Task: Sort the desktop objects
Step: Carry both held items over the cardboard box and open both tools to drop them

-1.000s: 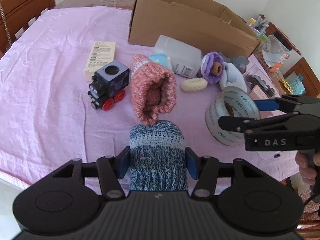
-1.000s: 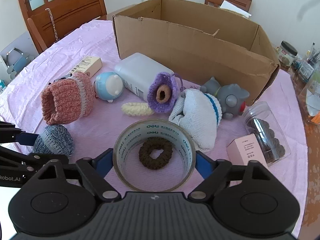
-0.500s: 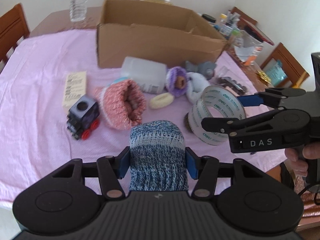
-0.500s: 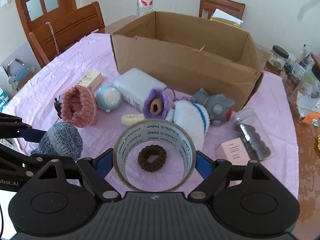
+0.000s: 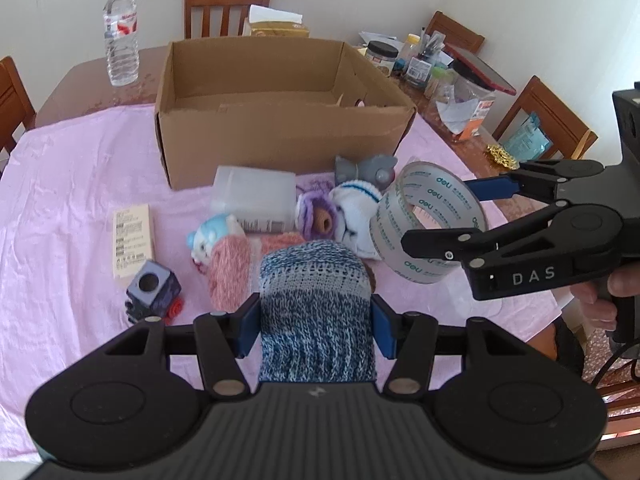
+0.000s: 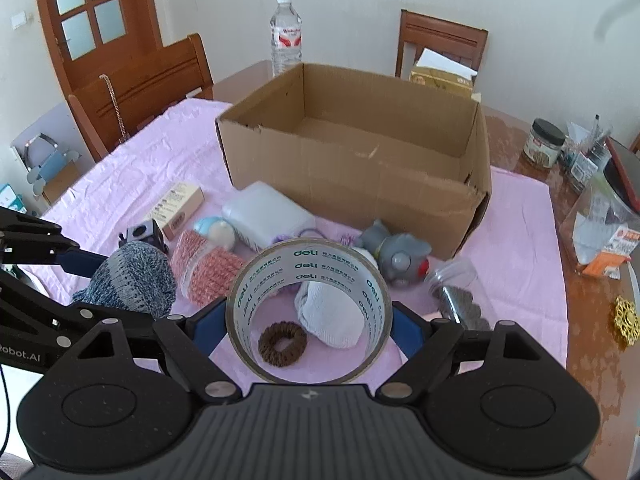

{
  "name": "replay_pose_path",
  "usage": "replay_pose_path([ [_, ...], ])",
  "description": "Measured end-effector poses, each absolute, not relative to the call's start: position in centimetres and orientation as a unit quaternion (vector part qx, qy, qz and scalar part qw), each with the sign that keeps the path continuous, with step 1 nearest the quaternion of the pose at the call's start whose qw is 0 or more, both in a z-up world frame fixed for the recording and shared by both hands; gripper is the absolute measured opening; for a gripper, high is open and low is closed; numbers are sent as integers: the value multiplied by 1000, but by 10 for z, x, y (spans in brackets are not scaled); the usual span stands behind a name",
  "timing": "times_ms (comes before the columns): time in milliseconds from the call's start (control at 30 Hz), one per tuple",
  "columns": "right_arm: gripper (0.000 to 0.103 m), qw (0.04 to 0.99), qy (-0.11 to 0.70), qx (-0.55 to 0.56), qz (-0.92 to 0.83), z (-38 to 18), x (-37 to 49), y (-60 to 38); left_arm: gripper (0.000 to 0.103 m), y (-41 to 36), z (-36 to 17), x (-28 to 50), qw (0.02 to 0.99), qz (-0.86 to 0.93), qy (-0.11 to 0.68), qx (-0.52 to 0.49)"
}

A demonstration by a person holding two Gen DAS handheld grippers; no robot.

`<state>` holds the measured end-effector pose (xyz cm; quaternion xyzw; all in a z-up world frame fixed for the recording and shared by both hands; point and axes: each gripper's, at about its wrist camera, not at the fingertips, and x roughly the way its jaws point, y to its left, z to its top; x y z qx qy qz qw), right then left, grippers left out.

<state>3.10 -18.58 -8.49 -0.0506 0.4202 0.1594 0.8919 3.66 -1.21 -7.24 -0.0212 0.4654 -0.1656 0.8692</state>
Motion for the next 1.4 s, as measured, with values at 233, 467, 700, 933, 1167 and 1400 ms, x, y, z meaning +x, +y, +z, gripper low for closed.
replay_pose_path([
  [233, 87, 897, 411, -40, 154, -73, 44, -185, 55, -6, -57, 57, 868, -189, 459, 0],
  [467, 87, 904, 413, -18, 112, -64, 62, -177, 55, 3, -45, 88, 867, -224, 444, 42],
  [700, 87, 908, 407, -32, 93, -49, 82, -169, 55, 7, -30, 123, 876, -224, 424, 55],
  [933, 87, 913, 394, -49, 99, -32, 113, -170, 55, 7, -19, 160, 888, -195, 412, 56],
  [1167, 87, 915, 386, -55, 103, -24, 149, -173, 55, 4, -19, 199, 895, -166, 411, 55],
  [1400, 87, 916, 384, -59, 104, -30, 184, -172, 55, 6, -28, 228, 896, -139, 419, 48],
])
